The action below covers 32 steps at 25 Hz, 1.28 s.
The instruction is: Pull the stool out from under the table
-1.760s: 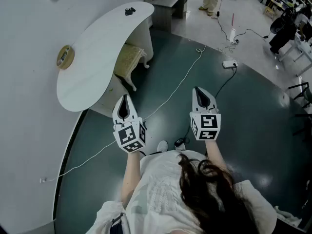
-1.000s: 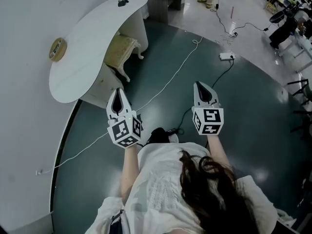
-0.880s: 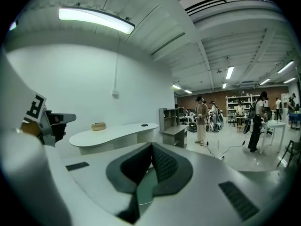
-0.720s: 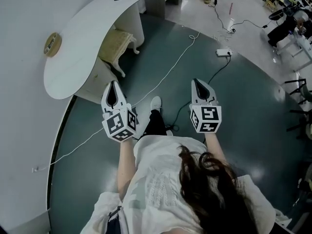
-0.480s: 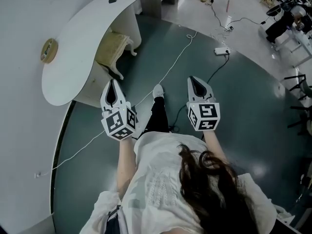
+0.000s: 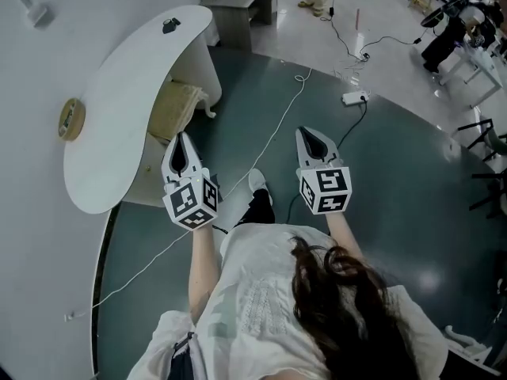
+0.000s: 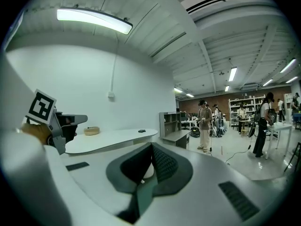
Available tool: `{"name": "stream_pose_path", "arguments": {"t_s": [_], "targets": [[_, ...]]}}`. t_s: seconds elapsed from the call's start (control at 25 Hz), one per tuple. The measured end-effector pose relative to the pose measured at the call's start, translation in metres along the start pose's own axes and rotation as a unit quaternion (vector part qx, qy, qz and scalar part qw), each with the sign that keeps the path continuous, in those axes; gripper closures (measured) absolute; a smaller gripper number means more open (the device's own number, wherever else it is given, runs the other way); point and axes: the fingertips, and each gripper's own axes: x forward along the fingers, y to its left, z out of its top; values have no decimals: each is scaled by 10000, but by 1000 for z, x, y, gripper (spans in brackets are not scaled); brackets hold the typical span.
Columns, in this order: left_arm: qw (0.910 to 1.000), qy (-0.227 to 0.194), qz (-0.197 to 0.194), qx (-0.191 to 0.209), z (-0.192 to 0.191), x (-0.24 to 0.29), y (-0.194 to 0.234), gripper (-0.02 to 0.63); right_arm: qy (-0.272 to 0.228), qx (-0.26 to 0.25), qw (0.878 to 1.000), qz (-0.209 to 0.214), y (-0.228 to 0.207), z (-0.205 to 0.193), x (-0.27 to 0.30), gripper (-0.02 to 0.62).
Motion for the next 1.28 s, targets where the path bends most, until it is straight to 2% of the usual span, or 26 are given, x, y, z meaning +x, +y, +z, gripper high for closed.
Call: {"name": "stream_pose_path", "arguments": {"t_s": [0.28,0.44,0.6,0.76,0.96,1.16,1.28], "targets": [[9999,135,19,-78,3,83,10,572,124,-101,9998,102,-12,22,90,565],[9998,216,-31,-34,-2,142,24,572,156,-309,9986,411,-4,43,163,565],[9997,189,121,-116,-13,195,42,572,143,-547,9953,792,8,53,236,565],[9997,111,228,-72,-19,234,54,572,70,-365,9939,1034,14,56,294,565],[9984,16,559,-10,-4,250,73,572,-39,-387,9868,1575,48,72,329,565],[9959,64,903,47,-2,256,84,572,-67,-416,9803,1929,62,76,351,565],[9915,-12,1297,65,-3,253,89,572,-167,-443,9729,2261,67,79,370,565]]}}
